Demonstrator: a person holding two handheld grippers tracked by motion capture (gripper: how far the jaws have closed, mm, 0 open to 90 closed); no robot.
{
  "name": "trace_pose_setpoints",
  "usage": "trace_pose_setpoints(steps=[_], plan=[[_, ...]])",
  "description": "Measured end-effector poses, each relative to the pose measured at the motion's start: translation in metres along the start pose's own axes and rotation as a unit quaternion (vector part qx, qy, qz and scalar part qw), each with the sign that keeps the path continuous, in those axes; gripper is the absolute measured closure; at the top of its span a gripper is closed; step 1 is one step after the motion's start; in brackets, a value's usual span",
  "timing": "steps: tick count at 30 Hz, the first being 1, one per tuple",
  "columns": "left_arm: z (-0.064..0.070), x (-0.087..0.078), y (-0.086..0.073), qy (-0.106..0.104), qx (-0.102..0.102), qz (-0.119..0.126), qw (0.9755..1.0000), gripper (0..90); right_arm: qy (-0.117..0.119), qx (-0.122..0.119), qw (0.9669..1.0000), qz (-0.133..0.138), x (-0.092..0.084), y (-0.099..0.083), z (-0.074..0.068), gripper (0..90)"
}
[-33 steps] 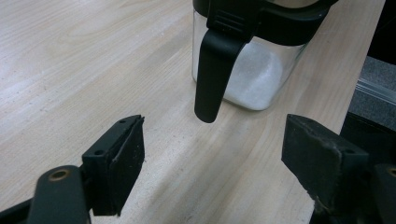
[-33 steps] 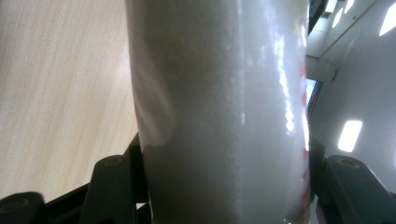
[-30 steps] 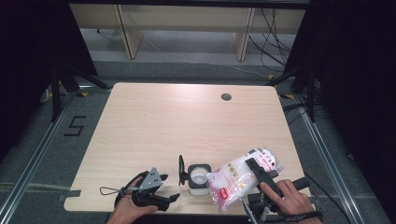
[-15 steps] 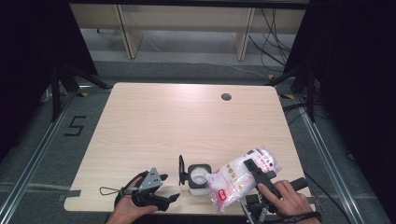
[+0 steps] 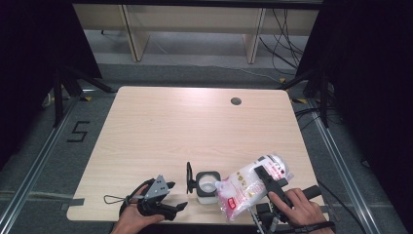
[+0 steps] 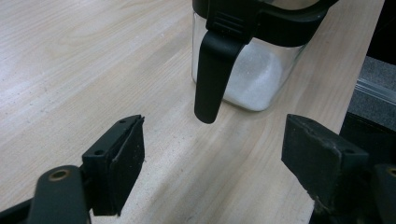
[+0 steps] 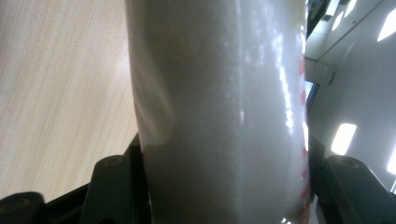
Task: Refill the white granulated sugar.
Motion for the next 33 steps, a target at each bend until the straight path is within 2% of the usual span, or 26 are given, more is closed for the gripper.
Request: trace_pose_setpoints(steps=[2, 8, 9, 12, 15, 17, 20, 21, 22, 23, 24, 25, 26, 27, 28, 29, 33], plan=[[0.0017, 0.0004, 0.0012, -0.004, -0.009, 0.004, 0.9999, 20.9, -0.006, -0.011, 0.9999, 0.006, 0.0004, 0.0019, 0.0020, 43.7], [0.0007, 0.0000, -0.0002, -0.004, 0.001, -0.002, 1.0000, 20.9, -0.001, -0.009, 0.9999, 0.004, -0.0012, 0.0010, 0.0030, 43.8], [0.0016, 0.0005, 0.0010, -0.005, -0.007, 0.003, 1.0000, 20.9, -0.002, -0.010, 0.9999, 0.004, -0.0011, 0.0010, 0.0032, 43.8], [0.0027, 0.0005, 0.0014, -0.006, -0.011, 0.006, 0.9999, 21.1, -0.006, -0.016, 0.9998, 0.003, 0.0005, 0.0013, 0.0017, 43.8], [0.0005, 0.0001, 0.0002, -0.001, -0.001, 0.000, 1.0000, 21.1, -0.006, -0.017, 0.9998, 0.003, 0.0006, 0.0016, 0.0010, 43.8], [0.0017, 0.0002, 0.0007, -0.006, -0.006, 0.001, 1.0000, 21.1, -0.008, -0.018, 0.9998, 0.006, 0.0006, 0.0025, 0.0017, 43.8], [0.0021, 0.0003, 0.0012, -0.004, -0.010, 0.004, 0.9999, 21.1, -0.005, -0.011, 0.9999, 0.008, 0.0005, 0.0024, 0.0011, 43.8], [0.0028, 0.0002, 0.0011, -0.005, -0.015, 0.004, 0.9999, 21.1, 0.005, -0.010, 0.9999, 0.003, 0.0001, 0.0009, -0.0004, 43.9], [0.0029, 0.0004, 0.0013, -0.006, -0.015, 0.006, 0.9999, 21.1, -0.002, 0.001, 1.0000, 0.007, 0.0012, 0.0004, -0.0006, 43.9], [0.0029, 0.0004, 0.0013, -0.006, -0.015, 0.006, 0.9999, 21.1, -0.002, -0.007, 0.9999, 0.013, 0.0018, 0.0009, 0.0015, 43.9], [0.0030, 0.0004, 0.0014, -0.007, -0.016, 0.006, 0.9998, 21.1, -0.002, 0.006, 0.9999, 0.015, 0.0021, 0.0006, 0.0000, 44.0], [0.0010, -0.0003, 0.0001, -0.002, -0.006, -0.002, 1.0000, 21.1, 0.013, 0.012, 0.9998, 0.004, 0.0016, -0.0019, -0.0025, 44.0], [0.0007, -0.0002, 0.0002, -0.001, -0.004, -0.001, 1.0000, 21.1, -0.003, 0.012, 0.9998, 0.017, 0.0038, -0.0008, -0.0009, 44.0], [0.0004, 0.0000, 0.0002, -0.001, -0.002, 0.000, 1.0000, 21.1, 0.010, 0.017, 0.9998, 0.006, 0.0032, -0.0032, -0.0042, 44.0], [0.0016, 0.0004, 0.0010, -0.004, -0.008, 0.003, 1.0000, 21.1, 0.006, 0.007, 0.9999, 0.009, 0.0040, -0.0029, -0.0021, 44.0], [0.0017, 0.0002, 0.0007, -0.006, -0.006, 0.000, 1.0000, 21.1, 0.004, 0.015, 0.9998, 0.013, 0.0048, -0.0028, -0.0028, 44.1], [0.0006, -0.0001, 0.0001, -0.001, -0.004, 0.000, 1.0000, 21.1, 0.010, 0.014, 0.9998, 0.009, 0.0041, -0.0037, -0.0028, 44.1]])
Point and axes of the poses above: each handheld gripper's, and its own axes: x roughly forward along the jaws, y roughly out of its top, z roughly to its right, the point moved 8 cm from there along x, roughly forward along the jaws, and after that the axes turned 14 degrees about -z, right-handed, at the moved point
